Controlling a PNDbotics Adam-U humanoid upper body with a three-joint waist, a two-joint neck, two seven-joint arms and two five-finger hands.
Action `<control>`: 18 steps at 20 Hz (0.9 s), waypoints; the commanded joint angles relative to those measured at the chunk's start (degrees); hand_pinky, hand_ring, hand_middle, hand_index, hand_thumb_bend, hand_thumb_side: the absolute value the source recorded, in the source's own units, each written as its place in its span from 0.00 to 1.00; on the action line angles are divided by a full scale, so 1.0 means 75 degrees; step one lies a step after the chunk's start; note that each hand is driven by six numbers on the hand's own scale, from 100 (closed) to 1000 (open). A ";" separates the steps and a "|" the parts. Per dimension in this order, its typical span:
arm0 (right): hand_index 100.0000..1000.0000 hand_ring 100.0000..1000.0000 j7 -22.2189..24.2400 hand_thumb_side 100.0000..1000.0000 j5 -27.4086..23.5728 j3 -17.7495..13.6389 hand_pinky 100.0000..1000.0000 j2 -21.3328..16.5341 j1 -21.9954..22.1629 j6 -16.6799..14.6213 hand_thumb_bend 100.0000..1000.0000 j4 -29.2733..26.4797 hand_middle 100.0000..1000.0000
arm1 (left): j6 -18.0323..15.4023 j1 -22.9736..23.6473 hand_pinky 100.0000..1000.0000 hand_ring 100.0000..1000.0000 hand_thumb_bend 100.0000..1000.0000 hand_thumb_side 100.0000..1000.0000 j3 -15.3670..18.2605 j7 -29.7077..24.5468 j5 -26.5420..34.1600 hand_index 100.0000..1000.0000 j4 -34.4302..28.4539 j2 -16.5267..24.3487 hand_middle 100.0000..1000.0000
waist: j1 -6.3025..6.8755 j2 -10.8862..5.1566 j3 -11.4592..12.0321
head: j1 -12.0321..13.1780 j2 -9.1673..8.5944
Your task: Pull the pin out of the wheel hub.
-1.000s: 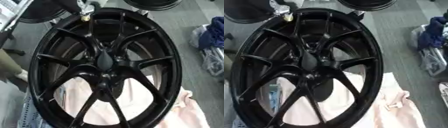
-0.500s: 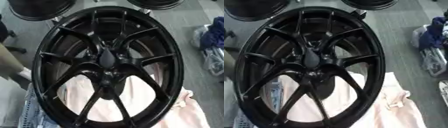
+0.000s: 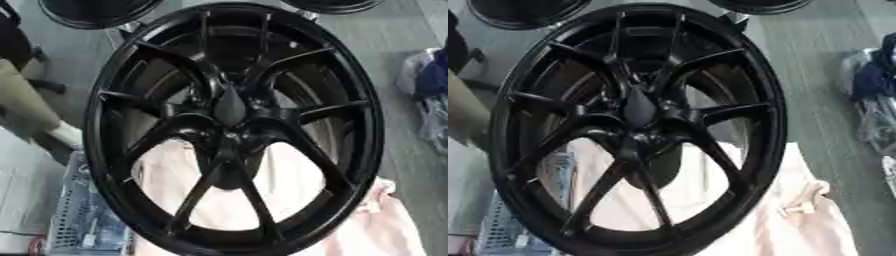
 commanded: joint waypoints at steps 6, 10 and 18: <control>0.65 0.77 -0.0080 0.37 0.0047 -0.0177 0.61 -0.0198 -0.0078 -0.0052 0.00 -0.0138 0.68 | -0.0310 0.1135 0.46 0.21 0.00 0.24 0.0652 0.0939 0.0155 0.26 0.0277 0.0619 0.07 | -0.0127 -0.0220 0.0039 | -0.0020 -0.0004; 0.65 0.77 -0.0074 0.37 0.0019 -0.0194 0.61 -0.0165 -0.0136 -0.0074 0.00 -0.0138 0.67 | -0.0450 0.1590 0.50 0.27 0.00 0.21 0.0596 0.1066 -0.0225 0.33 0.0596 0.0456 0.14 | -0.0176 -0.0193 0.0016 | 0.0015 -0.0104; 0.65 0.77 -0.0066 0.38 -0.0020 -0.0189 0.61 -0.0097 -0.0205 -0.0079 0.00 -0.0138 0.67 | -0.0955 0.2081 0.87 0.86 0.11 0.50 0.0405 0.0055 -0.1375 0.83 0.0925 0.0212 0.75 | -0.0213 -0.0114 -0.0051 | 0.0013 -0.0193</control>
